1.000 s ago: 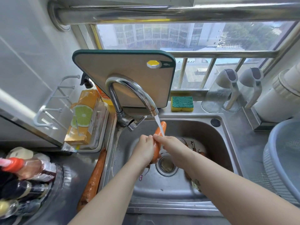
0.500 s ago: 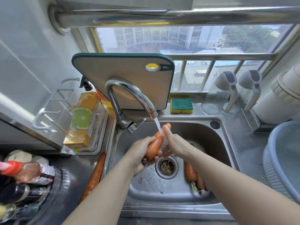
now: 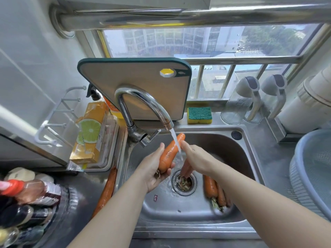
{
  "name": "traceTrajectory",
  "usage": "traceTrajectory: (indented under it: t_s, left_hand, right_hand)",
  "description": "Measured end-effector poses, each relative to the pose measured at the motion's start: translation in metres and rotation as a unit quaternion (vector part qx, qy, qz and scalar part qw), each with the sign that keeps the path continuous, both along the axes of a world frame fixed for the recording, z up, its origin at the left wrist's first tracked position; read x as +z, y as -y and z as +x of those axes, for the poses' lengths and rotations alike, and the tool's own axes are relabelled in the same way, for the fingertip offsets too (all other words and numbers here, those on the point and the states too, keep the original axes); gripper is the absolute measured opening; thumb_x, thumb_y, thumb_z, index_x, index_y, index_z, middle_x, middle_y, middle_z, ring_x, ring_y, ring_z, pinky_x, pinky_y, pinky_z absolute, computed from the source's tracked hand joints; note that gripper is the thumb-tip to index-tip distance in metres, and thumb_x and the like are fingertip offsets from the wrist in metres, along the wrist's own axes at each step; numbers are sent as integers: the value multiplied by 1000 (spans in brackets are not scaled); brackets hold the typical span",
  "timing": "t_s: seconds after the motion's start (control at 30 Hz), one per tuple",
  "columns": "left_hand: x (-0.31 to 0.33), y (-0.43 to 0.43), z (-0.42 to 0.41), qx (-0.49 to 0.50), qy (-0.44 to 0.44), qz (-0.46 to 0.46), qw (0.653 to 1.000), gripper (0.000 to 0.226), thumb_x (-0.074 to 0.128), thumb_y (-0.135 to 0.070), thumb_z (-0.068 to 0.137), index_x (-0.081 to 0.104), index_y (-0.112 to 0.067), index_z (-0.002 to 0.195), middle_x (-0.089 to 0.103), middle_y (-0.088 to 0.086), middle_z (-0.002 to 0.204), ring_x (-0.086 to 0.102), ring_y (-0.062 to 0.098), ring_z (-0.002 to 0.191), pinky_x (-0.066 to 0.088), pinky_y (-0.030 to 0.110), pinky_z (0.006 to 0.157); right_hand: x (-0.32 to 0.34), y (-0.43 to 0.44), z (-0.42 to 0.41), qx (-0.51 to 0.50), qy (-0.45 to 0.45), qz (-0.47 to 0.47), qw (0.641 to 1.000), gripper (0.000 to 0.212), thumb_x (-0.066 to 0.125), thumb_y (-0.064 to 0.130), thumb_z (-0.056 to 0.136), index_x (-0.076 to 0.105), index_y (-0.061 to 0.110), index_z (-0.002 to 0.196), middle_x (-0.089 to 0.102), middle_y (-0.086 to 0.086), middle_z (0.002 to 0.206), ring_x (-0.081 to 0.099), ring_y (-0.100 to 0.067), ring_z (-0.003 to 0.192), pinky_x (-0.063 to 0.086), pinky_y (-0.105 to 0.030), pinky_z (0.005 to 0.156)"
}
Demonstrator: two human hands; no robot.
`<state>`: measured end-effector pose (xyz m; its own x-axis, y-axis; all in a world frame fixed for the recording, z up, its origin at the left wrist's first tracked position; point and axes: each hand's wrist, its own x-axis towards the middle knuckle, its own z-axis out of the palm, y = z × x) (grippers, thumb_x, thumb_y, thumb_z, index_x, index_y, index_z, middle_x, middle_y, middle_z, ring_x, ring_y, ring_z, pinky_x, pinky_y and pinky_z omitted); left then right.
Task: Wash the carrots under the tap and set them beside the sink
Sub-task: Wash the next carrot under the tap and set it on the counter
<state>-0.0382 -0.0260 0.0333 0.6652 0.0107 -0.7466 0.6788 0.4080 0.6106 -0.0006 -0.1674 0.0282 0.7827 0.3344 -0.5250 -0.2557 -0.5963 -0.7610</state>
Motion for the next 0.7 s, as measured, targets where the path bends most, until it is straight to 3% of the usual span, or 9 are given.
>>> traceTrajectory:
  t_s: [0.1, 0.17, 0.27, 0.33, 0.4, 0.5, 0.57, 0.63, 0.7]
  left_hand:
    - [1, -3, 1, -12, 32, 18, 999, 14, 58, -22, 92, 61, -8, 92, 60, 10, 66, 57, 14, 58, 50, 17, 44]
    - [3, -4, 3, -10, 38, 16, 999, 9, 57, -15, 91, 60, -8, 87, 58, 11, 66, 57, 14, 57, 51, 18, 45]
    - [4, 0, 4, -12, 44, 2, 999, 14, 54, -19, 94, 61, -8, 87, 62, 13, 73, 59, 16, 60, 54, 20, 47]
    - [3, 8, 4, -22, 48, 18, 998, 21, 50, -26, 97, 62, -12, 90, 64, 12, 78, 60, 15, 61, 53, 22, 48]
    - [-1, 14, 6, -25, 49, 66, 996, 26, 43, -33, 99, 61, -17, 91, 64, 9, 79, 58, 14, 58, 49, 22, 46]
    - [-4, 19, 7, -58, 54, 159, 984, 35, 30, -37, 101, 58, -20, 89, 63, 10, 73, 54, 14, 50, 42, 21, 43]
    - [-3, 23, 8, -94, 79, 230, 966, 38, 25, -38, 101, 56, -20, 89, 62, 9, 71, 53, 15, 47, 40, 20, 42]
    - [-2, 28, 8, -129, 121, 289, 941, 35, 23, -36, 102, 52, -19, 94, 60, 10, 78, 54, 17, 51, 37, 18, 37]
    - [-3, 32, 7, -142, 153, 313, 926, 30, 24, -36, 102, 46, -17, 101, 57, 13, 87, 53, 17, 56, 34, 15, 32]
  right_hand:
    - [-5, 2, 6, -37, 84, 5, 996, 43, 27, 22, 98, 62, -2, 107, 66, -11, 55, 66, -25, 55, 55, -34, 72]
    - [-11, 2, 7, -94, 32, 60, 993, 33, 43, 29, 97, 63, 6, 110, 63, -6, 61, 59, -20, 53, 54, -37, 66]
    - [-14, -3, 3, -168, -130, 182, 960, 33, 55, 45, 91, 58, 17, 106, 58, -1, 83, 58, -15, 69, 54, -37, 72]
    - [-13, -10, -1, -204, -169, 292, 919, 27, 60, 26, 91, 52, 11, 112, 61, -10, 101, 64, -18, 81, 56, -36, 72]
    - [-13, -14, -3, -234, -157, 347, 895, 38, 61, 7, 89, 43, 3, 122, 57, -18, 110, 66, -22, 83, 56, -35, 66]
    - [-14, -14, -4, -243, -141, 348, 894, 50, 65, -2, 83, 38, 4, 125, 57, -22, 105, 67, -25, 75, 52, -31, 51]
    - [-12, -14, -3, -265, -130, 326, 898, 40, 65, 2, 85, 43, 1, 117, 59, -19, 97, 66, -25, 73, 52, -30, 49]
    - [-15, -15, 1, -304, -90, 257, 913, 21, 61, 15, 90, 51, 2, 104, 61, -17, 93, 66, -27, 77, 55, -35, 53]
    - [-17, -15, 4, -316, -51, 190, 928, 20, 57, 26, 92, 55, 7, 95, 64, -19, 97, 67, -30, 86, 59, -45, 69]
